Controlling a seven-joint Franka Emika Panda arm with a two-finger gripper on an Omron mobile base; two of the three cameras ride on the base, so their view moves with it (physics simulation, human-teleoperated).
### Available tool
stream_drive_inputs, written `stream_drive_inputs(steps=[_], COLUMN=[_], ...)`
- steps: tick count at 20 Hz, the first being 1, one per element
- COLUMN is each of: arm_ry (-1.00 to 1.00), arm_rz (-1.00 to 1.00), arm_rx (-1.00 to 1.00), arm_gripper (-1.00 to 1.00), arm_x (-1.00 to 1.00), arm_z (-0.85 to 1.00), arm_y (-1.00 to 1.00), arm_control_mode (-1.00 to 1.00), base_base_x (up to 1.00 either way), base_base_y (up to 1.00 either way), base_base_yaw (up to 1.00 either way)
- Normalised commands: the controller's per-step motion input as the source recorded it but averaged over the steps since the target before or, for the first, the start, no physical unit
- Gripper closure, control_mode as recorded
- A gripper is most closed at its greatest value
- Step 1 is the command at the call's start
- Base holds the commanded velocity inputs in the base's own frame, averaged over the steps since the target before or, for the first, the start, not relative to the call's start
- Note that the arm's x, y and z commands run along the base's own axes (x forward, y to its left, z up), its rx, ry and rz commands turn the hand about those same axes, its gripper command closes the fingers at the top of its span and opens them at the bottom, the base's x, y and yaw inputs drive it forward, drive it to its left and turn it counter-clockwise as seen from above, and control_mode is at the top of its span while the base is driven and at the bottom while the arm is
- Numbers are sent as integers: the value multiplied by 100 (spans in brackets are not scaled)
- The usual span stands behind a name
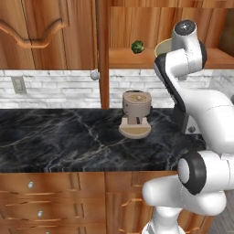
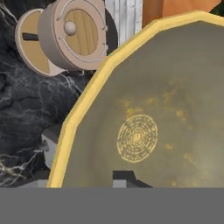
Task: Pick the mug and place it in the sink. Pick the bowl and place it in the open cabinet and then close the cabinet.
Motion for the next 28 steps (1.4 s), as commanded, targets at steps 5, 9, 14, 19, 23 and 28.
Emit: stream_drive_inputs(steps=[5,9,14,19,23,28], arm_ry=[0,-15,-3,0,0,0], arm_rz=[1,0,1,2,1,1], arm_rx=[5,8,0,0,0,0], arm_gripper=[100,100,100,100,100,-100], arm_x=[51,23,11,3,5,7], arm_z=[2,18,0,0,0,0], arm_y=[-19,-6,-1,0,0,0], arm_control_mode=[-100,-100,-100,-100,-100,-100], base_base_x=[0,0,0,0,0,0], base_base_y=[0,0,0,0,0,0], base_base_yaw=[0,0,0,0,0,0])
